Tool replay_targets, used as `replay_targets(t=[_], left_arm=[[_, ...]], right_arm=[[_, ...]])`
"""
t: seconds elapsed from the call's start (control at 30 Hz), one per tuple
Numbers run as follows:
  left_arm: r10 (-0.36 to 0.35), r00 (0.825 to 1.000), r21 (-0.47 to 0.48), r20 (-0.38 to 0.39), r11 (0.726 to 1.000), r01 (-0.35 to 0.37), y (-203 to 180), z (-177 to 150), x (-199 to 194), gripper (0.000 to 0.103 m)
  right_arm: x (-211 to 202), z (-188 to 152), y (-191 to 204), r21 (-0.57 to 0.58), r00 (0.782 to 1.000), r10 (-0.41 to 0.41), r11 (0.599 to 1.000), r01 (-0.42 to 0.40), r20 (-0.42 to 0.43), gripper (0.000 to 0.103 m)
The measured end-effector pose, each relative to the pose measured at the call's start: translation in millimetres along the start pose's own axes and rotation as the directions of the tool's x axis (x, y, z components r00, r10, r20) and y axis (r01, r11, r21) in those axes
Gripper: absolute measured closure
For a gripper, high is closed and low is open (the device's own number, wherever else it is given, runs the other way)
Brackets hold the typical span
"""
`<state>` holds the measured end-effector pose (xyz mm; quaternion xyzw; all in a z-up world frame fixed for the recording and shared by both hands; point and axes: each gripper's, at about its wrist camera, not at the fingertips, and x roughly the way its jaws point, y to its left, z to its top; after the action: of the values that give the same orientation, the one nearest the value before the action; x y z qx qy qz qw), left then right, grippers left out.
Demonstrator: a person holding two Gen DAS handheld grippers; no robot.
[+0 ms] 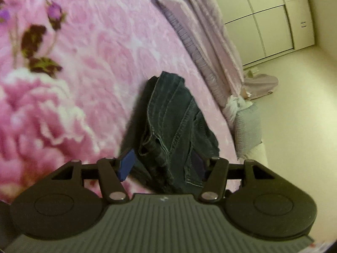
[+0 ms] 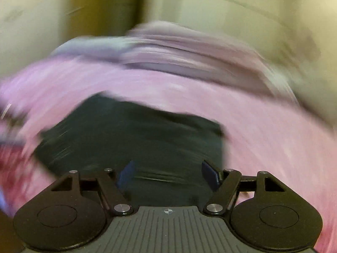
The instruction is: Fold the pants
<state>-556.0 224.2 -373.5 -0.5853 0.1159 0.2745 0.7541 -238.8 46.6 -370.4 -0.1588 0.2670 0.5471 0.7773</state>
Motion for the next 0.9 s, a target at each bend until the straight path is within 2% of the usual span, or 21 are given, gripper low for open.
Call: replay_targets(t=[0.07, 0.13, 0.27, 0.37, 0.4, 0.43, 0.53, 0.57, 0.63, 0.7, 0.73, 0.77, 0.8, 0.9], left_arm=[[0.000, 1.000, 0.008, -0.012, 1.000, 0.000, -2.1, 2.2, 10.1, 0.054], [0.008, 1.000, 0.009, -0.027, 1.000, -0.008, -3.6, 3.1, 18.1, 0.055], [0.046, 0.998, 0.021, -0.032, 0.999, -0.045, -5.1, 5.4, 28.4, 0.056], [0.058, 0.998, 0.010, -0.038, 0.998, -0.058, -2.1, 5.3, 35.6, 0.059], [0.062, 0.997, 0.017, -0.037, 0.998, -0.061, -3.6, 4.9, 37.2, 0.063], [0.065, 0.997, 0.032, -0.037, 0.997, -0.064, -5.5, 4.4, 37.9, 0.080], [0.023, 1.000, 0.104, 0.008, 0.994, -0.024, -19.8, 1.3, 33.1, 0.086], [-0.005, 0.999, 0.180, 0.045, 0.984, -0.003, -33.1, -2.6, 24.0, 0.086], [-0.008, 0.994, 0.362, 0.109, 0.931, -0.032, -59.6, -13.7, 7.9, 0.086], [0.058, 0.990, 0.461, 0.131, 0.880, -0.112, -65.0, -22.8, 7.7, 0.086], [0.121, 0.986, 0.478, 0.114, 0.864, -0.161, -58.6, -25.4, 15.5, 0.085], [0.208, 0.974, 0.473, 0.094, 0.851, -0.227, -49.8, -26.7, 25.7, 0.083], [0.245, 0.966, 0.463, 0.076, 0.850, -0.252, -41.0, -27.1, 31.9, 0.083], [0.109, 0.991, 0.357, 0.071, 0.925, -0.128, -33.6, -9.0, 18.3, 0.080]], right_arm=[[6.1, 3.0, -36.6, 0.188, 0.999, 0.004, 0.982, 0.005, -0.042, 0.036], [9.2, 1.9, -60.3, 0.306, 0.997, 0.033, 0.952, -0.009, -0.073, 0.037], [12.9, -6.5, -88.9, 0.434, 0.989, 0.074, 0.901, -0.010, -0.131, 0.039], [13.2, -20.0, -103.7, 0.532, 0.982, 0.127, 0.846, -0.035, -0.138, 0.040], [13.8, -22.2, -107.0, 0.540, 0.983, 0.129, 0.841, -0.037, -0.134, 0.040], [12.6, -20.1, -105.6, 0.528, 0.983, 0.126, 0.848, -0.037, -0.133, 0.040], [11.8, -16.6, -100.1, 0.477, 0.983, 0.112, 0.879, -0.028, -0.148, 0.041], [16.1, -16.4, -98.2, 0.466, 0.982, 0.109, 0.885, -0.026, -0.151, 0.041], [28.2, -18.1, -94.9, 0.450, 0.982, 0.106, 0.893, -0.025, -0.155, 0.042], [38.7, -20.9, -91.2, 0.427, 0.982, 0.098, 0.904, -0.020, -0.159, 0.042], [40.0, -21.3, -88.7, 0.408, 0.983, 0.089, 0.913, -0.016, -0.162, 0.042], [40.6, -20.7, -84.5, 0.378, 0.983, 0.078, 0.926, -0.010, -0.166, 0.042], [44.1, -20.9, -82.2, 0.354, 0.983, 0.074, 0.935, -0.010, -0.168, 0.041], [44.2, -19.9, -80.3, 0.319, 0.981, 0.077, 0.947, -0.017, -0.177, 0.042]])
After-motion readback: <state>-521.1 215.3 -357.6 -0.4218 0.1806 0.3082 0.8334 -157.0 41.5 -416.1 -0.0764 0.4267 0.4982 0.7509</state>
